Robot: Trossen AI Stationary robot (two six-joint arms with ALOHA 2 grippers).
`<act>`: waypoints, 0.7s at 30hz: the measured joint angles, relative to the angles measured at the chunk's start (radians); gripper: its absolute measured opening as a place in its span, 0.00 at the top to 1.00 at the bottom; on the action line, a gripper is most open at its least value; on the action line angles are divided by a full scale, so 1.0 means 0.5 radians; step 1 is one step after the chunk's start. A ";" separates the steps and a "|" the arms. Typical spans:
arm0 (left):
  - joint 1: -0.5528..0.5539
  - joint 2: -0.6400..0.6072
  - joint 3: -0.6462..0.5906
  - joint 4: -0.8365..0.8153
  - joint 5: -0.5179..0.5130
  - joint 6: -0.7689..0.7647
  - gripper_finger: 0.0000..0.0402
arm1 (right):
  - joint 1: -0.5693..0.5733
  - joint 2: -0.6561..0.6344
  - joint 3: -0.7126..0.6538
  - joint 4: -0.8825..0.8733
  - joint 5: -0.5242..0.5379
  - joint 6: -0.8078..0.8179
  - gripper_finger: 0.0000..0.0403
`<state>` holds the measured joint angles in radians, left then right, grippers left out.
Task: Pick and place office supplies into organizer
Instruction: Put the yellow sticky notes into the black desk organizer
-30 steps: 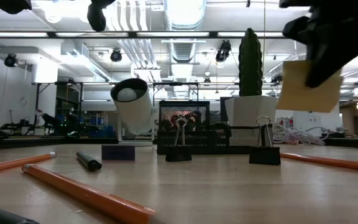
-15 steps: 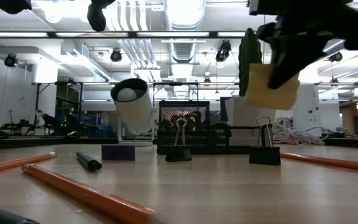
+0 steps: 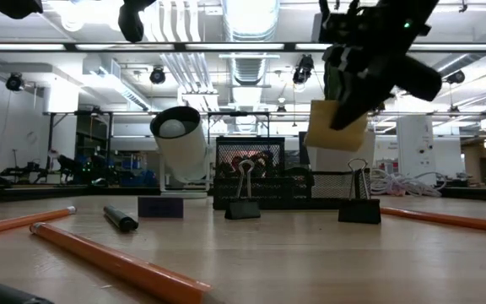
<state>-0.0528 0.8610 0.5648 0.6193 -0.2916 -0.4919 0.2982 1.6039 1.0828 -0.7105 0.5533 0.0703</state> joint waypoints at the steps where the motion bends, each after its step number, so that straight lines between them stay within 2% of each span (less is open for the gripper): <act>1: 0.000 -0.001 0.000 -0.001 0.000 -0.001 0.61 | -0.019 0.000 -0.011 0.027 0.000 -0.029 0.98; 10: 0.000 -0.003 0.000 0.000 0.000 0.000 0.61 | -0.190 0.000 -0.104 0.127 -0.023 -0.249 0.98; 21: 0.001 -0.003 0.001 0.000 0.000 0.001 0.61 | -0.236 0.000 -0.145 0.366 -0.029 -0.271 0.98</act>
<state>-0.0525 0.8597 0.5652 0.6193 -0.2916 -0.4915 0.1802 1.6039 1.0103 -0.5275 0.5388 -0.0654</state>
